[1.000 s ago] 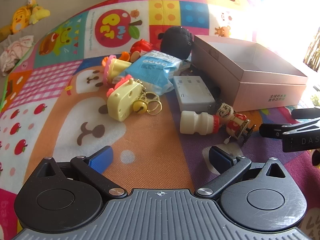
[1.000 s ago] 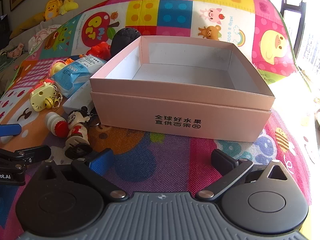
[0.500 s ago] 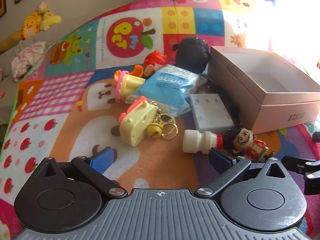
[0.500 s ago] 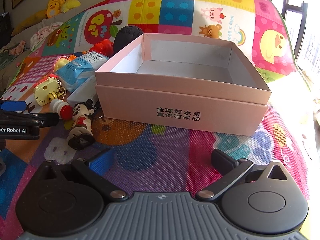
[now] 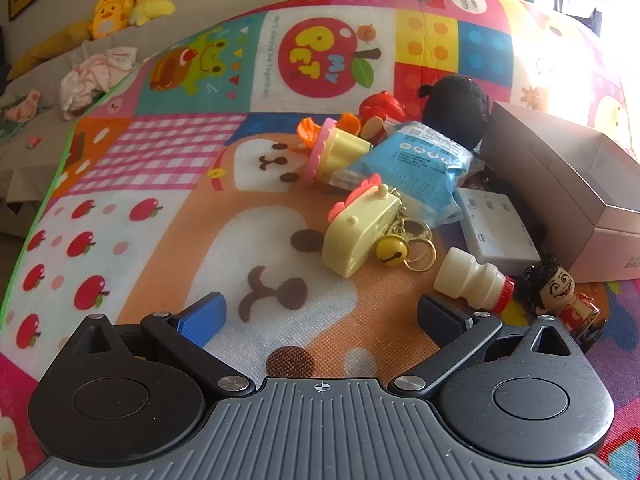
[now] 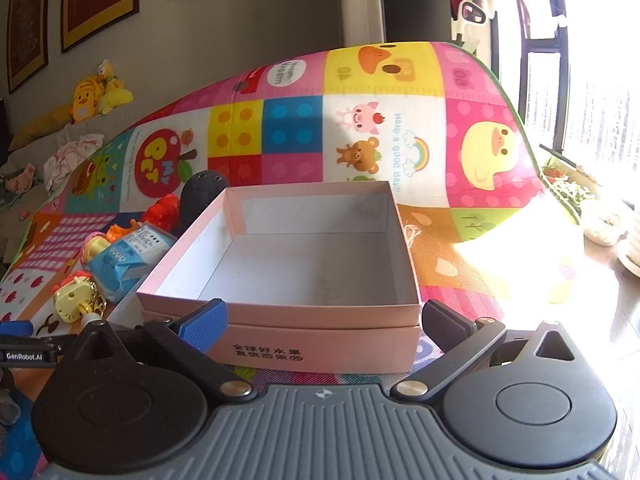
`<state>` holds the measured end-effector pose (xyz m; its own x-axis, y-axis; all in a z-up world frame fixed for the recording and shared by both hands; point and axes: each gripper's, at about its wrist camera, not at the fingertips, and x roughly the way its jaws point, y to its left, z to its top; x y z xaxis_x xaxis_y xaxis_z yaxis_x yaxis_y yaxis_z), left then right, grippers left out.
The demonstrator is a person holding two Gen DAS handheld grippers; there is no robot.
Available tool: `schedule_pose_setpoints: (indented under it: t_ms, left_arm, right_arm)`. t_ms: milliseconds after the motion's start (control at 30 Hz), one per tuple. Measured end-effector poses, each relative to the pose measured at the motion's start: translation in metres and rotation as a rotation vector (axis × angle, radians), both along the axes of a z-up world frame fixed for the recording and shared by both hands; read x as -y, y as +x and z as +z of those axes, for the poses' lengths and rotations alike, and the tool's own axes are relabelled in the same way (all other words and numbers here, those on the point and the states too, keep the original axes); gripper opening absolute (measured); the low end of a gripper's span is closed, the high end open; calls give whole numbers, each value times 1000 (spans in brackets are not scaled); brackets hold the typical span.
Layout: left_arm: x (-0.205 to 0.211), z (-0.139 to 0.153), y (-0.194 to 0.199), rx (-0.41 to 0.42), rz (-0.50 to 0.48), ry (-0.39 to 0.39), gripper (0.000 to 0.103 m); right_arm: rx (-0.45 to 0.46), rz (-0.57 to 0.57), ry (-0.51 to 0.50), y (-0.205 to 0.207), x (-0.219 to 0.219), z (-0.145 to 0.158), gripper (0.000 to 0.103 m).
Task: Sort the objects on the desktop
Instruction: 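Move the left tool toward the white bottle while the right tool approaches the boy figurine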
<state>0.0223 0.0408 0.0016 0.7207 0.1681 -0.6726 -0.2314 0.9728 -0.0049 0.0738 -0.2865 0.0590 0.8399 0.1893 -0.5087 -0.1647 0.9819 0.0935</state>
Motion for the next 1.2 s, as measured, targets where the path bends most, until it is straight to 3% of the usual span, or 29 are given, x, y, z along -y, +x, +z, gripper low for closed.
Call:
schedule_pose_setpoints:
  t_ms: [100, 233, 467, 567, 600, 667, 733, 800, 900, 1000, 1133, 1200]
  left_arm:
    - [0, 0, 1, 1, -5, -5, 103]
    - [0, 0, 1, 5, -6, -11, 103]
    - [-1, 1, 1, 7, -6, -12, 103]
    - [0, 1, 1, 5, -6, -10, 103]
    - [0, 1, 1, 3, -6, -8, 103]
    - [1, 1, 2, 1, -6, -4, 103]
    - [1, 1, 3, -1, -7, -3, 103]
    - [1, 1, 3, 0, -6, -3, 103]
    - [1, 1, 3, 0, -6, -3, 103]
    - [1, 1, 3, 0, -7, -3, 103]
    - [1, 0, 3, 0, -6, -3, 103]
    - [1, 0, 3, 0, -6, -4, 103]
  right_arm:
    - [-43, -50, 42, 24, 4, -5, 103]
    - [-78, -12, 69, 45, -10, -12, 103]
    - [-50, 59, 33, 65, -45, -11, 103]
    - [64, 33, -35, 52, -58, 0, 103]
    - [118, 55, -50, 40, -62, 8, 103]
    - [136, 164, -51, 20, -69, 19, 103]
    - [82, 299, -43, 5, -79, 20, 98]
    - [-28, 463, -55, -12, -98, 8, 89]
    - [-96, 568, -127, -31, -122, -18, 84]
    - [-91, 545, -224, -39, -135, -35, 84]
    - [10, 342, -404, -33, -125, -43, 83]
    - [0, 288, -394, -28, -109, -42, 84]
